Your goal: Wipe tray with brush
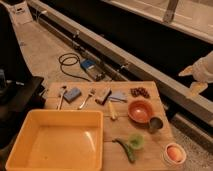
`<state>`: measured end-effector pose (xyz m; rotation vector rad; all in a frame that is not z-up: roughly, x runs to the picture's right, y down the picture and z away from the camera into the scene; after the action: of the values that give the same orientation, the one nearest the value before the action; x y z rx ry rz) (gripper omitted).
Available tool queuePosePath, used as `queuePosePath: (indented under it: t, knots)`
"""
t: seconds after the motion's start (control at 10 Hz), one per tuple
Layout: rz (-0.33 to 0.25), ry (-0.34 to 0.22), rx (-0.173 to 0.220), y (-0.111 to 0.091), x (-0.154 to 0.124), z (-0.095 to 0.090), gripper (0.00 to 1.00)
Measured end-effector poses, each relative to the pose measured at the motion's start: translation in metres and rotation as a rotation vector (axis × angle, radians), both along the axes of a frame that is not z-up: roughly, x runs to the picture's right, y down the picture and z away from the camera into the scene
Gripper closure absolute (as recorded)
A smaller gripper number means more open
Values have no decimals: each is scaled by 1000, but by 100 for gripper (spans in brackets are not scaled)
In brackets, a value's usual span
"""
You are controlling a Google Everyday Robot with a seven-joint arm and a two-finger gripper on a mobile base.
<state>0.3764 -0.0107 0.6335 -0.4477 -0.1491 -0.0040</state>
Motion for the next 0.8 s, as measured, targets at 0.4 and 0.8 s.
queuePosePath:
  t: [0.4, 0.8]
  knots:
    - [0, 0, 0, 0, 0, 0, 30]
    - [-50, -12, 7, 1, -3, -1, 30]
